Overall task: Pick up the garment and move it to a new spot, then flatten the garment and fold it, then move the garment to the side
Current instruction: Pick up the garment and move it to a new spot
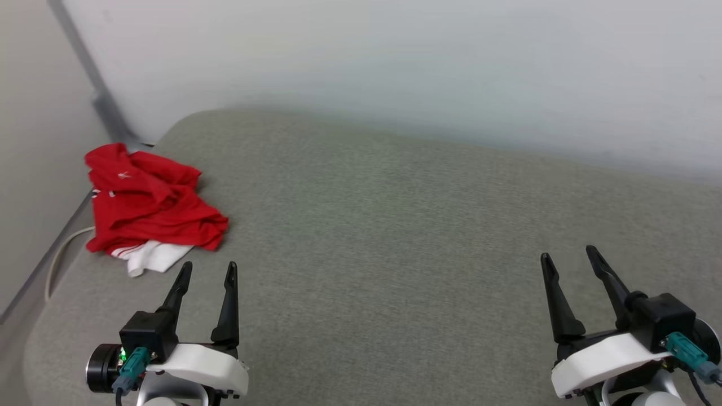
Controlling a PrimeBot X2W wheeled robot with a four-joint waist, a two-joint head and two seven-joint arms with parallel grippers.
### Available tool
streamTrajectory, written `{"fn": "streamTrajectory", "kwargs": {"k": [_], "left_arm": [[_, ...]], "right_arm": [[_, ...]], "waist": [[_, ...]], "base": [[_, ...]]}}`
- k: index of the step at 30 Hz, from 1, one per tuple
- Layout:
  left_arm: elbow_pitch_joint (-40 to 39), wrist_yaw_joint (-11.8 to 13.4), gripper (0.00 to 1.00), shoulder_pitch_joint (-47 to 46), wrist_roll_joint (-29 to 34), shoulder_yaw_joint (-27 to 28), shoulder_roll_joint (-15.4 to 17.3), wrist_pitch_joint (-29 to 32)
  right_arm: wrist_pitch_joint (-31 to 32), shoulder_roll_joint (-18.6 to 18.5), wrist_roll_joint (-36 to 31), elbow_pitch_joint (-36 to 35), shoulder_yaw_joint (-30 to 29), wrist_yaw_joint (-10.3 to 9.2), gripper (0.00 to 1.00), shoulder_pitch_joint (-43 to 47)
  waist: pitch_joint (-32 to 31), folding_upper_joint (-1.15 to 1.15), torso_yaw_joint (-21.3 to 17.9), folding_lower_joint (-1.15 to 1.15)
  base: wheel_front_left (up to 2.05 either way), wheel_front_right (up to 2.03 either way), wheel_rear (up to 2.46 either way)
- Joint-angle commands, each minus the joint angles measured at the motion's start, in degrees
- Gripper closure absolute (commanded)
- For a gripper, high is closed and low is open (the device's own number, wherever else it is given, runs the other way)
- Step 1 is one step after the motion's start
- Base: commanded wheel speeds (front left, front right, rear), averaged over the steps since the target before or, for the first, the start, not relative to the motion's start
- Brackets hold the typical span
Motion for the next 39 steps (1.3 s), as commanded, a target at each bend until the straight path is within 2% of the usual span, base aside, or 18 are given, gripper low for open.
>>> {"fn": "streamTrajectory", "kwargs": {"k": [1,10,19,30,39], "left_arm": [[-0.05,-0.15,0.00,0.16,0.00,0.22,0.09,-0.14],[-0.04,-0.15,0.00,0.27,0.53,0.95,0.56,-0.15],[-0.18,-0.16,0.00,0.66,0.13,1.51,0.68,-0.15],[1.58,-0.16,0.00,-2.21,-1.57,1.42,1.75,-0.14],[10.88,-0.15,0.00,-14.41,-9.95,0.21,7.48,1.26]], "right_arm": [[-0.02,0.13,-0.01,-0.30,0.25,-0.02,0.00,-0.49],[-0.51,0.12,0.74,-0.62,1.92,-0.02,0.00,-0.96],[-0.51,0.11,0.89,-1.13,3.22,-0.03,0.00,-1.53],[0.43,0.10,0.54,-1.97,3.19,-0.02,0.00,-2.34],[2.67,0.09,-2.48,-4.91,2.14,-0.02,0.00,-6.67]], "waist": [[0.09,0.00,2.05,0.00],[0.15,0.00,8.46,0.00],[0.34,0.00,11.13,0.00],[2.62,0.00,10.49,0.00],[11.73,0.00,6.98,0.00]], "base": [[0.00,0.00,0.00],[0.00,0.00,0.00],[0.00,0.00,0.00],[0.00,0.00,0.00],[0.00,0.00,0.00]]}}
